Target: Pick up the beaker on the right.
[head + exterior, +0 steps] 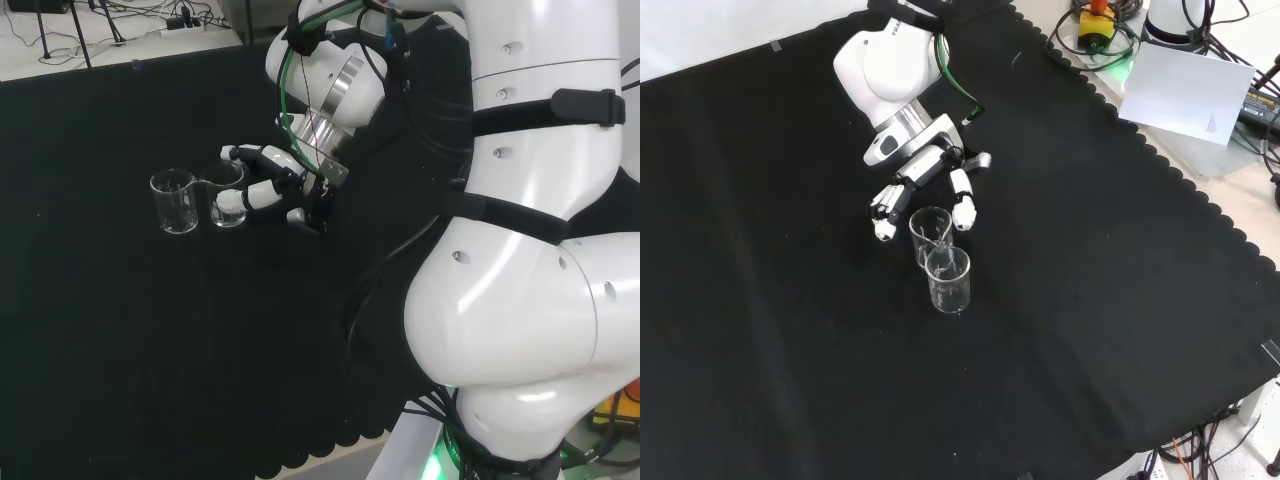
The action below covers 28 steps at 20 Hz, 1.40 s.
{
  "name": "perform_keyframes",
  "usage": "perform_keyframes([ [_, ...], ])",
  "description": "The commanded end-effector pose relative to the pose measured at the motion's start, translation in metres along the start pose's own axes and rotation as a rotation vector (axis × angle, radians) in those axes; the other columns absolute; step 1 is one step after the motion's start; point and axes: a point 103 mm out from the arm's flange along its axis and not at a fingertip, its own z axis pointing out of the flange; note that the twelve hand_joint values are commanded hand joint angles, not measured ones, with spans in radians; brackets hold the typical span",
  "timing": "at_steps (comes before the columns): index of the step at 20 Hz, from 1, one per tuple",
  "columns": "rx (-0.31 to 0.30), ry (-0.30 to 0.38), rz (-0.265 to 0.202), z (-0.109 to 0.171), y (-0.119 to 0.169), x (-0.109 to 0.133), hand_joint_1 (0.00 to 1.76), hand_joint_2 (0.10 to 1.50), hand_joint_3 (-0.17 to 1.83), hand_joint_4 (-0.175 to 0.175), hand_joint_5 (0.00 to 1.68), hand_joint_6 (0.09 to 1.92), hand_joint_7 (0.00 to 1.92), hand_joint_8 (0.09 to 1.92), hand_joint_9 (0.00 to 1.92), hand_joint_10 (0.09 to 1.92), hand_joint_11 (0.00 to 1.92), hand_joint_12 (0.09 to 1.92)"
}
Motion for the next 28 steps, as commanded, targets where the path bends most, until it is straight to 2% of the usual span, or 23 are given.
perform_keyframes([
  [1,-0.005,0.005,-0.013,0.001,0.002,0.002,0.83,0.54,0.42,-0.017,0.36,0.09,0.22,0.57,0.29,0.63,0.0,1.2],
  [28,-0.012,0.04,-0.052,0.012,0.013,0.003,0.85,0.54,0.43,-0.022,0.41,0.09,0.26,0.57,0.33,0.61,0.0,1.21],
])
